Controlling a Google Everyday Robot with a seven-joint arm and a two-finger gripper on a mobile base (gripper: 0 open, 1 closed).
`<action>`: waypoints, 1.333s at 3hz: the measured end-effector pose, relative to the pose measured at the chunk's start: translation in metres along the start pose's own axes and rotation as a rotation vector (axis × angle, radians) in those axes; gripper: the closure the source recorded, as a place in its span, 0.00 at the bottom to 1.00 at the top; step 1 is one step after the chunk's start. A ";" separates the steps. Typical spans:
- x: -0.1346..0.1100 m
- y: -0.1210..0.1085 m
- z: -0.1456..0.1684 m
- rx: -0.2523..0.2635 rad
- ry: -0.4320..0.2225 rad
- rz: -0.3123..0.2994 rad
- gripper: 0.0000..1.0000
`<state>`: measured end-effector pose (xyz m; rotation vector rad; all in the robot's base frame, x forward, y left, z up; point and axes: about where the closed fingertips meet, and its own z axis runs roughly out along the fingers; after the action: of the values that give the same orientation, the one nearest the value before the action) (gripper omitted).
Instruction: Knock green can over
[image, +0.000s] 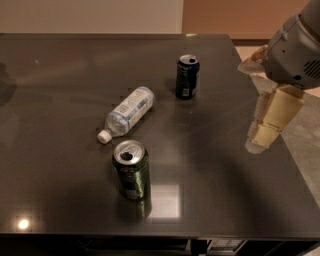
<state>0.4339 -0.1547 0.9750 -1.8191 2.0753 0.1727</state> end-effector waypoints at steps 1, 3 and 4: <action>-0.038 0.023 0.021 -0.085 -0.130 -0.049 0.00; -0.102 0.074 0.069 -0.173 -0.279 -0.148 0.00; -0.127 0.090 0.093 -0.185 -0.317 -0.188 0.00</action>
Offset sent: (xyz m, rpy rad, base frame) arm -0.0611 0.1450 -0.0482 0.3127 0.1159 0.2895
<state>0.3765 0.0081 0.9204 -1.9348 1.7089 0.5780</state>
